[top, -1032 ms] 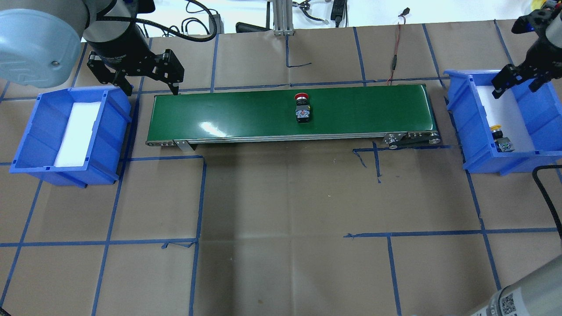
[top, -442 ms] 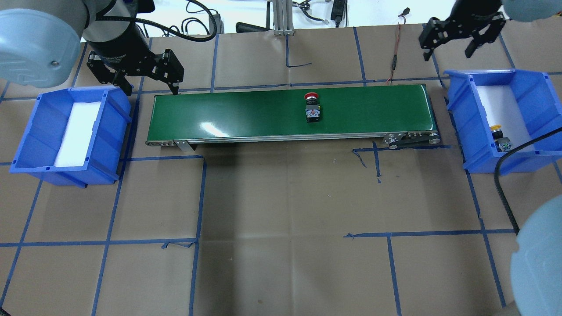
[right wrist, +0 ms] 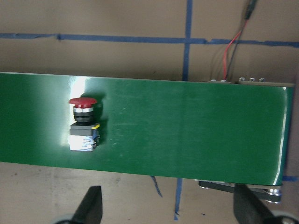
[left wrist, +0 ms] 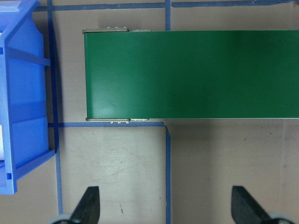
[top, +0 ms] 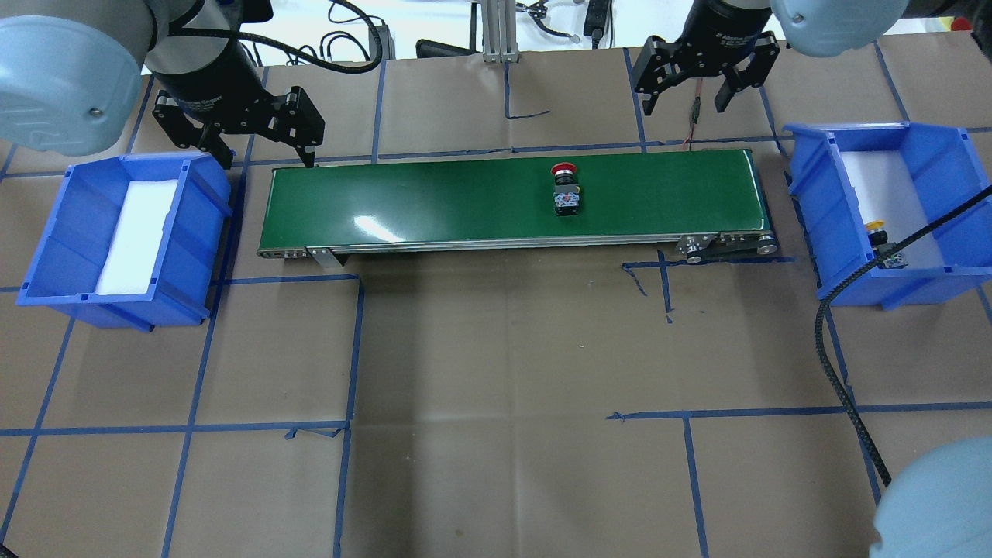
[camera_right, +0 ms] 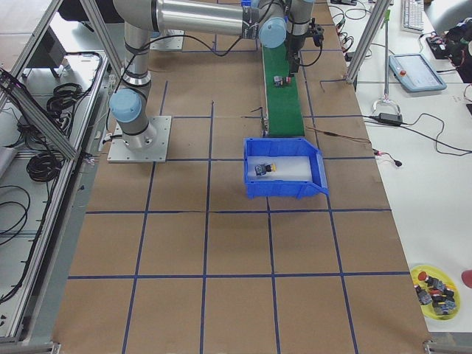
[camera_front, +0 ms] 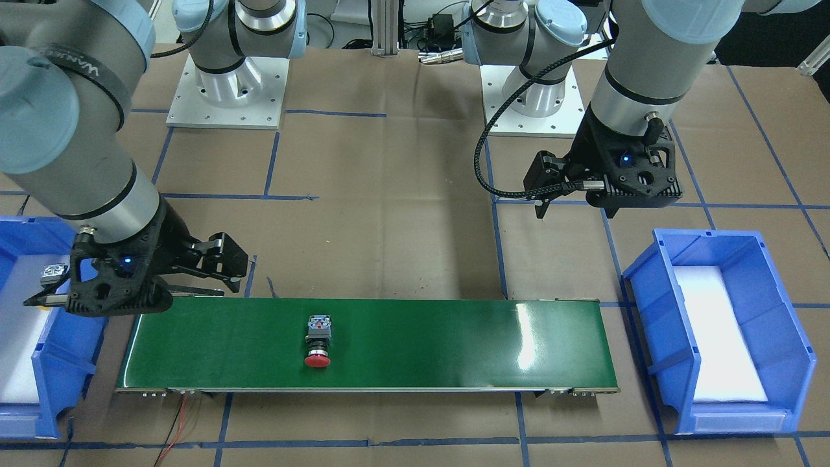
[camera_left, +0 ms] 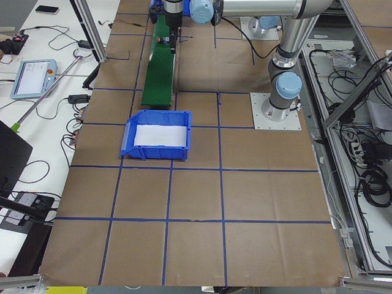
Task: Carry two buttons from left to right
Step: 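Move the right gripper back over the red button on the belt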
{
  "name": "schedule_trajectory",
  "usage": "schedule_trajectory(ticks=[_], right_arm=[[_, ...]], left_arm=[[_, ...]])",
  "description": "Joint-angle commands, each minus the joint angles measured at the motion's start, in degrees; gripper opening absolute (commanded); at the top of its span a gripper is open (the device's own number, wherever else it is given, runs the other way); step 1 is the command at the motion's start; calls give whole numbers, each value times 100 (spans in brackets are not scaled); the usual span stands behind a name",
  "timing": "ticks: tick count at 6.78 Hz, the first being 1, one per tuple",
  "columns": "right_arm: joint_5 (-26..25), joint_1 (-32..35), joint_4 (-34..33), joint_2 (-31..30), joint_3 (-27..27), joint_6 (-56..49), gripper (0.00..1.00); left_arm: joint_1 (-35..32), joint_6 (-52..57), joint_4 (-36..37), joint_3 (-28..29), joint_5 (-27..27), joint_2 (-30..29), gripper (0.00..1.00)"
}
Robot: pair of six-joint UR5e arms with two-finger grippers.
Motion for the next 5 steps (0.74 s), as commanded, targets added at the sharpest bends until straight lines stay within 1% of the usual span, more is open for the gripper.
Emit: schedule_trajectory(ticks=[1, 2, 3, 5], right_arm=[[64, 59, -758, -354, 853, -32, 100], [-251, 59, -1234, -435, 1267, -24, 100], [-376, 16, -1343, -401, 1462, 46, 100], [-359, -37, -1405, -68, 1351, 168, 100]], left_arm=[[0, 4, -2, 0, 0, 0, 100], [0, 4, 6, 0, 0, 0, 100], [0, -5, -2, 0, 0, 0, 100], [0, 4, -2, 0, 0, 0, 100]])
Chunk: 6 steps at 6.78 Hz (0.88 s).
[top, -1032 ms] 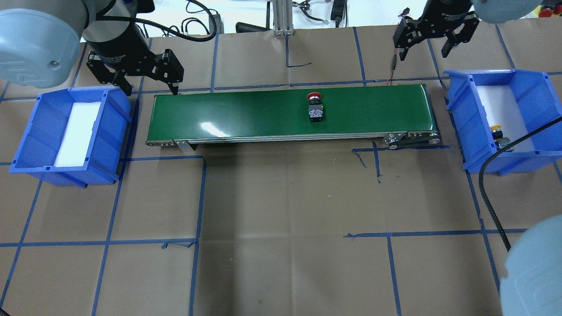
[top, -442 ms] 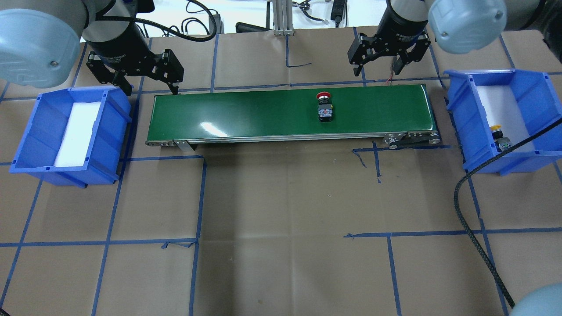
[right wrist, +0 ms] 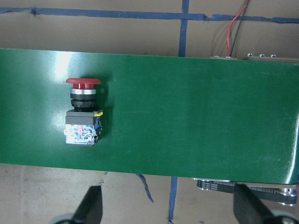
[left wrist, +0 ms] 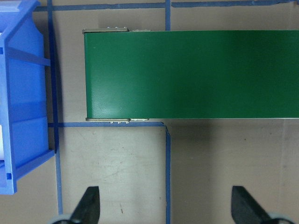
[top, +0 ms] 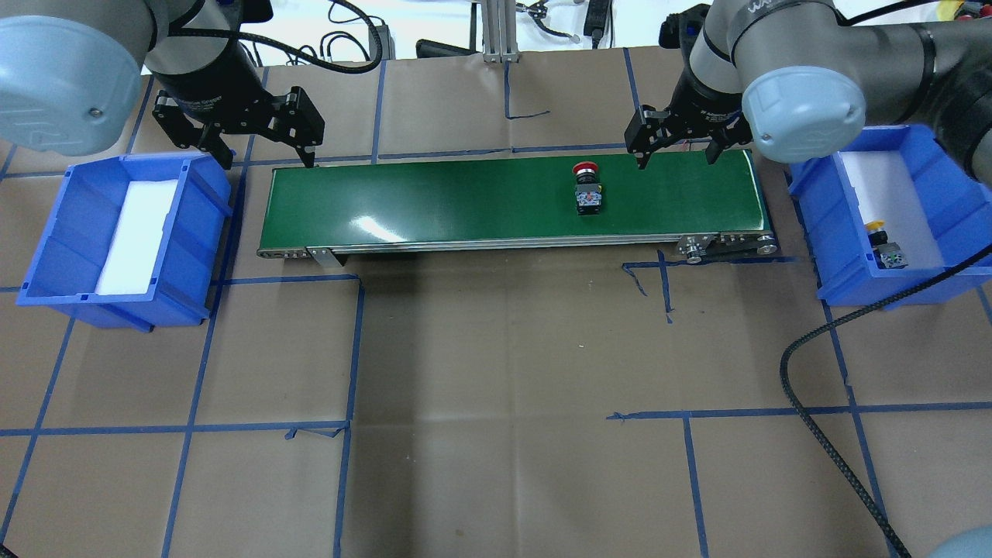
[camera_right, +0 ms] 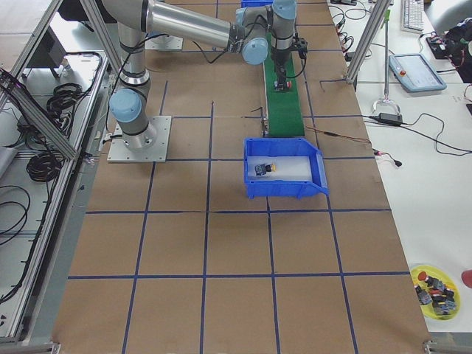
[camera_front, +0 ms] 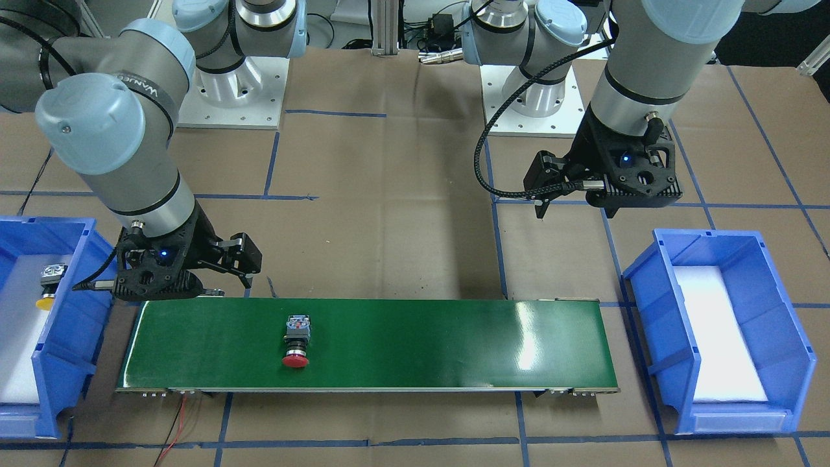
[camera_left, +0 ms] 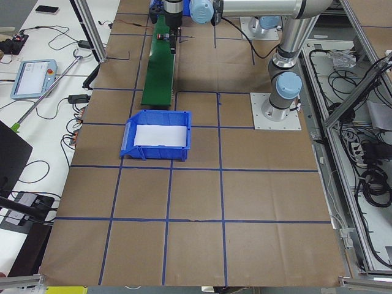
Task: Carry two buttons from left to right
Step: 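Move the right gripper back over the red button on the belt, then lower the right gripper and grasp the red button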
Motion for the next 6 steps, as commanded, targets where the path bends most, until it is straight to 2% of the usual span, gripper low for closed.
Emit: schedule_trajectory(ticks=[1, 3, 6], right_arm=[[-18, -28, -411, 391, -165, 223, 100], [44, -19, -494, 830, -498, 242, 99], [52, 25, -485, 1060, -500, 383, 99]], left_arm=[[0, -7, -1, 0, 0, -9, 100], [0, 2, -1, -9, 0, -9, 100], [9, 11, 17, -79, 0, 0, 100]])
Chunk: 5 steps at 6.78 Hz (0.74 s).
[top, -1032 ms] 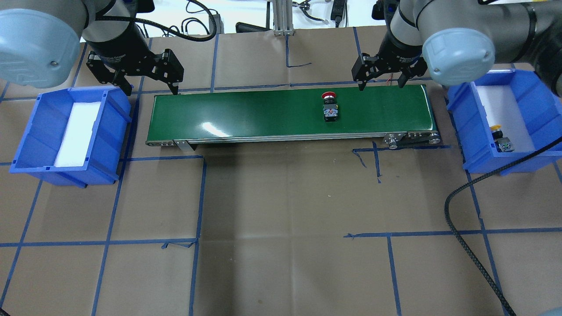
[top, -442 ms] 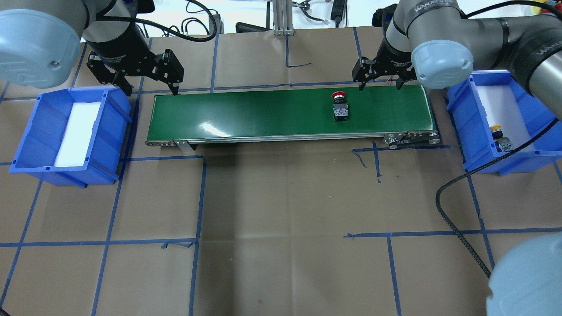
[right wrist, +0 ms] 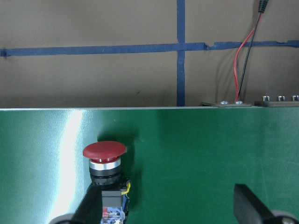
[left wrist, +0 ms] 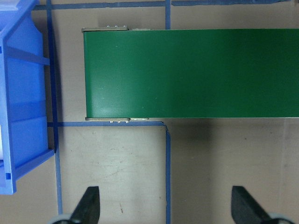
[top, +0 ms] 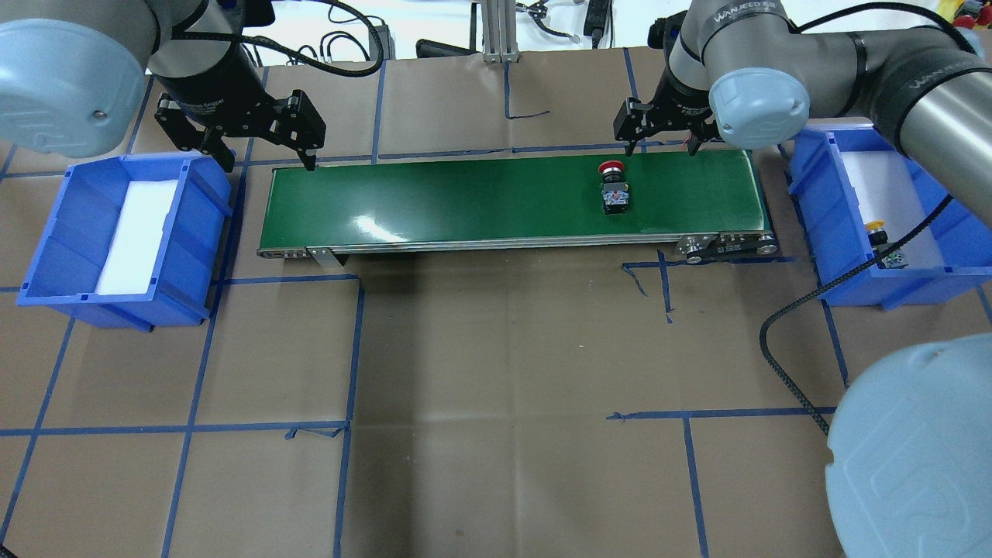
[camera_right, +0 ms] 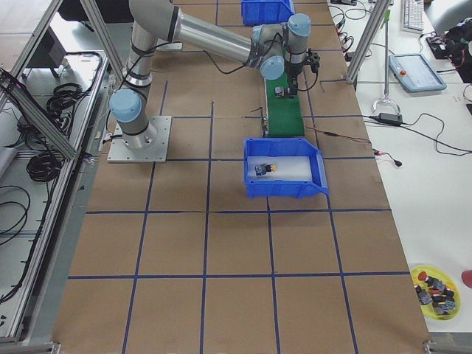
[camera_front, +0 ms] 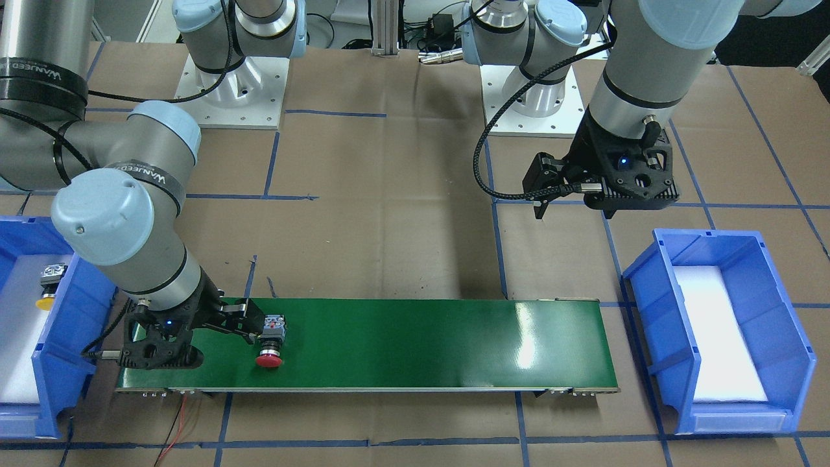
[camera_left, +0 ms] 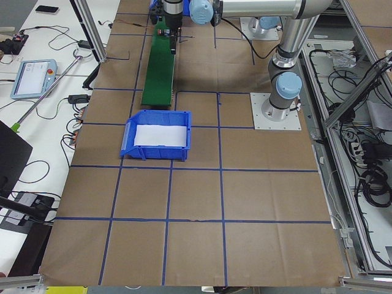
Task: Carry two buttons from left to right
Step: 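Lower the right gripper and grasp the red button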
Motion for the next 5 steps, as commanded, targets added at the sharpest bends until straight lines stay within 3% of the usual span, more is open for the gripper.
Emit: schedule_trajectory(ticks=[1, 5], right_arm=[[4, 18, 7, 175, 1, 15, 99], [39, 27, -1, 386, 27, 41, 99]], left_arm=[[7, 1, 10, -30, 0, 9, 100], [7, -8, 10, -30, 0, 9, 100]])
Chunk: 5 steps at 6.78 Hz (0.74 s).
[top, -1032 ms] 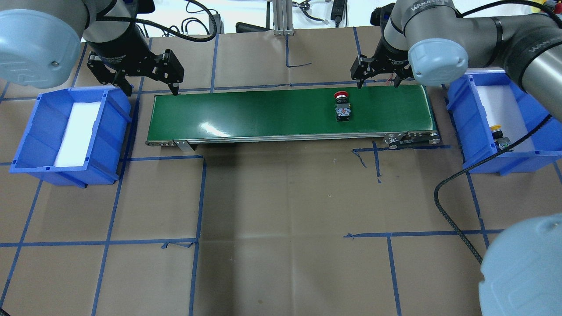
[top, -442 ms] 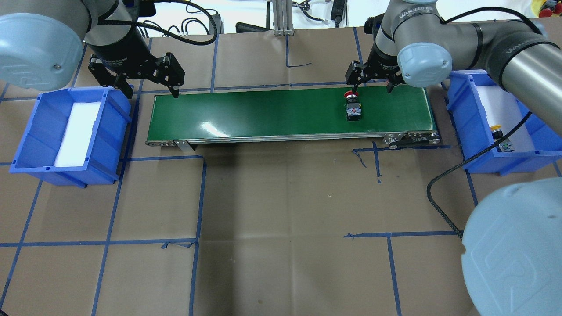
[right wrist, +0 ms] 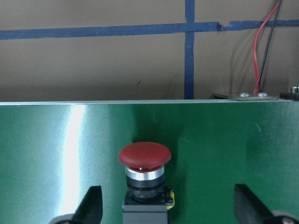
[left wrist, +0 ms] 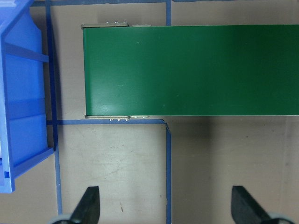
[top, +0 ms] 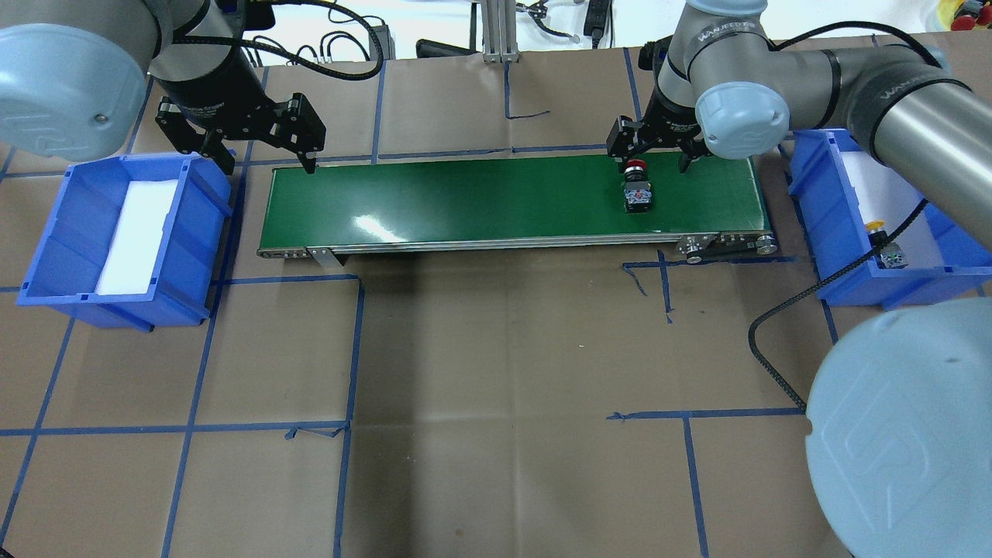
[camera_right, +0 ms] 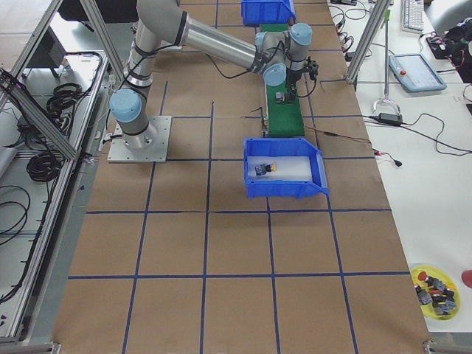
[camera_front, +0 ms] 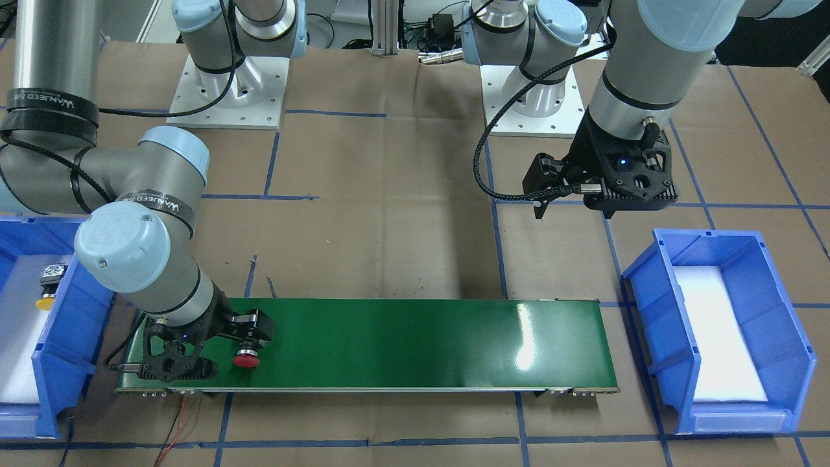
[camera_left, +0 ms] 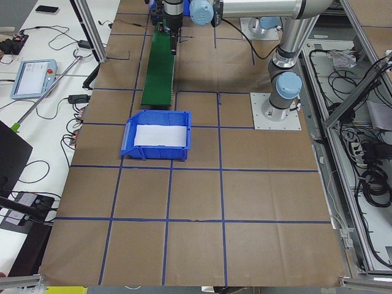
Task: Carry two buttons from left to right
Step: 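Lower the right gripper and grasp the red button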
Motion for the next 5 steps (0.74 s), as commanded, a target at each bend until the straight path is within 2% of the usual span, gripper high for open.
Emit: schedule_trajectory(ticks=[1, 2, 3, 4, 5], right_arm=[[8, 2, 2, 227, 27, -2, 99], [0, -16, -7, 281, 10, -63, 91], [-35, -42, 2, 290, -8, -90, 60], [-105, -147, 106, 273, -25, -108, 24], [-97, -322, 133, 238, -34, -264, 10]], left_arm=[[0, -3, 0, 0, -1, 0, 100], [0, -3, 0, 0, -1, 0, 100], [0, -3, 0, 0, -1, 0, 100], [0, -3, 0, 0, -1, 0, 100], [0, -3, 0, 0, -1, 0, 100]])
